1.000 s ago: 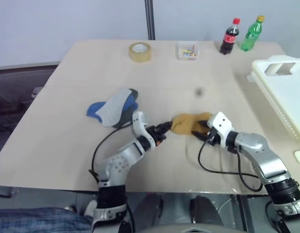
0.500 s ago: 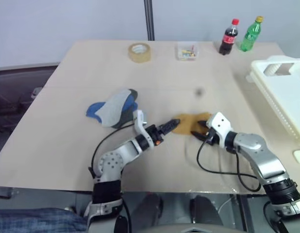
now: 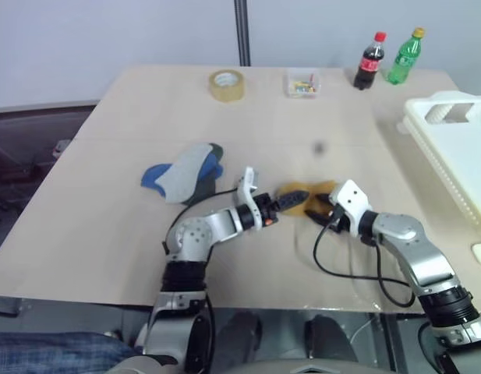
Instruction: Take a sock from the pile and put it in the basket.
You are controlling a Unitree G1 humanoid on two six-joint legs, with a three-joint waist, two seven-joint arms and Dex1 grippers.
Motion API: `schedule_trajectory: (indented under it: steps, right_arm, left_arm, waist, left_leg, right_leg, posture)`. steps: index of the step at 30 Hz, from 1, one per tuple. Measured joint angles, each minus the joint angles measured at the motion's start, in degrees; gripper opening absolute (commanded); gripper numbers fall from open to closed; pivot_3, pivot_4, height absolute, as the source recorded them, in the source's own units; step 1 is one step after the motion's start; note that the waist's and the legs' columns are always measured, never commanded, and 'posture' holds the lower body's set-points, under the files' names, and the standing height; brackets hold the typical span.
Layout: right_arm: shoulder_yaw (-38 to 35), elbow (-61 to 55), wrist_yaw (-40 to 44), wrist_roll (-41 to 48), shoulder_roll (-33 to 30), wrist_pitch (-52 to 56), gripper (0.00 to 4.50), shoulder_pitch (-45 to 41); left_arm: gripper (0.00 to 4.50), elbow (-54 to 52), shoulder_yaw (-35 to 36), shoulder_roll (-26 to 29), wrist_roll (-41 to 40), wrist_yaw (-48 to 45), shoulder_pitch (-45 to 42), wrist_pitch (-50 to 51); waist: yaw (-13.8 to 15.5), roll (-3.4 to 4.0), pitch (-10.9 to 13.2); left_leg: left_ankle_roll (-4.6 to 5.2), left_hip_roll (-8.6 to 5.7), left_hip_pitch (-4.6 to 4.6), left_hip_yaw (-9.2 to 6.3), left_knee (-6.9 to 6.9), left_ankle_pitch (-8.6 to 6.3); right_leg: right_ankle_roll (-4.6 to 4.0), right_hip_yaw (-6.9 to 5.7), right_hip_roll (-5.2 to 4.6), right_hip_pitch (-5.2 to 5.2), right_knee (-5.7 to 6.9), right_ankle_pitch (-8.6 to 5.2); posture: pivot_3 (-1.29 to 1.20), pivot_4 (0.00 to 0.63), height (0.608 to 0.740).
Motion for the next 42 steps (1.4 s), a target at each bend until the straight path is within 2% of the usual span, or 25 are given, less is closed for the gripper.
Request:
schedule_trajectory:
  steps: [5, 13, 20, 24, 28, 31, 35, 42]
  right_arm:
    - [-0.1, -0.1, -0.2, 0.1, 0.3, 0.1, 2.58, 0.1]
    - [-0.5, -1.6, -1.9, 0.1, 1.0, 1.7, 2.58, 0.5]
    - [-4.8, -7.3, -2.4, 2.3, -0.9, 6.7, 2.58, 0.7]
    - [-6.6, -11.9, -2.4, 3.6, -2.8, 10.1, 2.58, 1.2]
    - [-6.7, -11.9, -2.6, 3.7, -2.7, 10.7, 2.58, 1.3]
    - [-6.8, -11.9, -2.7, 3.8, -2.6, 11.2, 2.58, 1.0]
    - [-7.2, -11.0, -2.8, 3.6, -3.1, 11.0, 2.58, -1.4]
    - [-6.5, -6.3, -3.0, 2.3, -2.8, 9.5, 2.58, -2.9]
  left_arm:
    - [4.46, -1.3, -1.3, -0.1, 0.1, -5.3, 2.5, -1.8]
    - [4.46, -9.2, -1.5, -2.6, -3.6, -13.7, 4.7, -7.9]
    - [4.46, -5.5, -4.4, -2.6, -0.9, -14.4, 4.4, -10.5]
    - [4.46, -5.0, -4.4, -2.4, 0.9, -13.9, 4.2, -13.0]
    - [4.46, -6.2, 0.9, -1.2, -0.9, -9.2, 4.9, -12.9]
    - [4.46, -6.2, 4.0, 1.5, -3.4, -5.2, 6.5, -7.7]
    - [4.46, -6.8, 3.5, 4.6, -4.1, -3.2, 7.3, -1.5]
    - [4.46, -4.4, 1.4, 1.6, -2.4, -0.2, 3.4, 1.5]
  waist:
    - [-0.1, -0.01, 0.0]
    - [-0.2, 0.0, 0.0]
    - [0.1, -0.01, 0.1]
    - [-0.1, -0.03, 0.1]
    - [-0.3, -0.02, 0.1]
    - [-0.2, -0.02, 0.1]
    - [0.1, -0.02, 0.1]
    - [0.2, -0.01, 0.1]
  left_leg:
    - [0.0, 0.0, -0.07, 0.0, 0.0, 0.0]
    - [0.0, 0.01, -0.2, 0.0, -0.02, 0.0]
    - [0.0, 0.0, -0.41, -0.05, -0.05, 0.0]
    - [0.0, 0.01, -0.42, -0.05, -0.16, 0.0]
    - [0.0, 0.03, -0.42, -0.04, -0.18, 0.0]
    - [0.0, 0.02, -0.45, -0.03, -0.18, 0.0]
    - [0.0, 0.0, -0.45, -0.04, -0.17, 0.0]
    - [0.0, 0.0, -0.45, -0.02, -0.16, 0.01]
  right_leg:
    - [0.0, 0.0, 0.0, -0.05, -0.02, 0.0]
    - [0.0, 0.01, -0.01, -0.21, -0.02, 0.0]
    - [0.0, -0.05, -0.01, -0.31, -0.15, 0.0]
    - [0.0, -0.04, -0.02, -0.34, -0.24, 0.0]
    - [0.0, -0.02, -0.01, -0.4, -0.22, 0.0]
    - [0.0, 0.0, -0.01, -0.42, -0.22, 0.0]
    - [0.0, -0.02, -0.02, -0.48, -0.21, 0.0]
    - [-0.01, -0.02, -0.04, -0.46, -0.21, 0.0]
  posture:
    - [0.0, 0.15, 0.74]
    - [0.0, 0.15, 0.74]
    - [0.0, 0.15, 0.74]
    - [0.0, 0.15, 0.74]
    - [0.0, 0.15, 0.74]
    - [0.0, 0.15, 0.74]
    - [0.0, 0.15, 0.74]
    - [0.0, 0.15, 0.74]
